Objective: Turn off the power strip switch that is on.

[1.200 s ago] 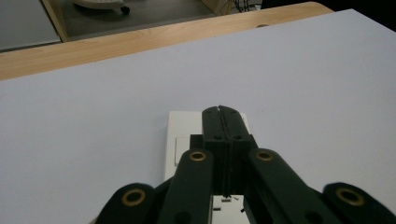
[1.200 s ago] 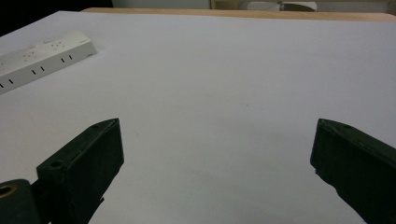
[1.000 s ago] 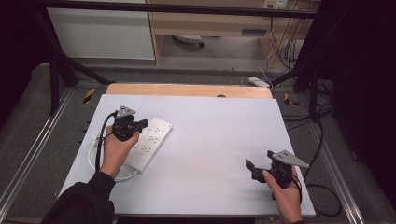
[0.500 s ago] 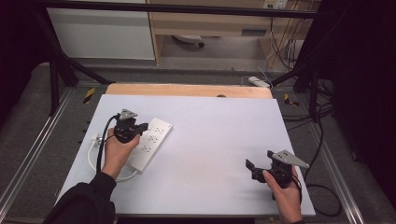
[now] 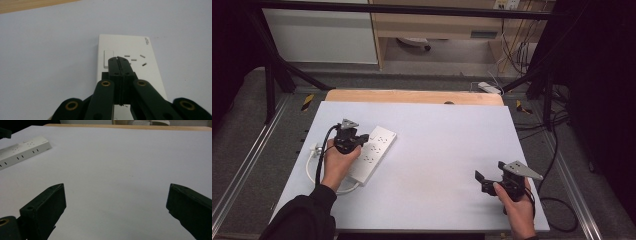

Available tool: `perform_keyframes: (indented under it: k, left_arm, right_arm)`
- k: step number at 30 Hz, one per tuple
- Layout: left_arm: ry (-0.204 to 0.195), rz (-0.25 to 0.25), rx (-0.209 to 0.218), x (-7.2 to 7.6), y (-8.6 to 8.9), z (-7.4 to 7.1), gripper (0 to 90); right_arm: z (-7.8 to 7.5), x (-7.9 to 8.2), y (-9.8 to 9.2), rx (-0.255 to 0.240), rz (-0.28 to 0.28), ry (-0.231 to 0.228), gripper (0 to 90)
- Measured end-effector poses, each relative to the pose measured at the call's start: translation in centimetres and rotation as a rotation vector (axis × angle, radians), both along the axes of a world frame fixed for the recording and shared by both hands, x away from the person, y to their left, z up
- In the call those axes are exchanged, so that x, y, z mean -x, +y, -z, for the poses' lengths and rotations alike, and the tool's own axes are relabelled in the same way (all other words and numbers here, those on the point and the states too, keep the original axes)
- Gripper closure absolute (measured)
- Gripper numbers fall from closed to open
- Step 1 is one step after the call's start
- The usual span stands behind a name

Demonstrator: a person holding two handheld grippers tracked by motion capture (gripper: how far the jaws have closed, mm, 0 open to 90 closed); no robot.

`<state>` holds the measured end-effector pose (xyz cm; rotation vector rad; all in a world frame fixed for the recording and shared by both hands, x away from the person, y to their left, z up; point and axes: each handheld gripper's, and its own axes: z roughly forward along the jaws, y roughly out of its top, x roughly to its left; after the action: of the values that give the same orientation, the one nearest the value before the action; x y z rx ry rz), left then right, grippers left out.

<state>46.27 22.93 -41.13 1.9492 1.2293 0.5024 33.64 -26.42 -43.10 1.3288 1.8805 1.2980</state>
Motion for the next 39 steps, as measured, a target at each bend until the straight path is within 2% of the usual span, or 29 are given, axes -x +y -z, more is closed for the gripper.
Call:
perform_keyframes:
  k: [20,39]
  left_arm:
    - [0.029,-0.004,-0.024,-0.6,-0.1,1.3,90.0]
    - [0.027,-0.006,-0.033,-0.8,-0.2,1.5,90.0]
  right_arm:
    - [0.0,0.0,0.0,-0.002,0.001,-0.001,2.9]
    - [0.0,0.0,-0.1,-0.004,0.002,-0.001,2.9]
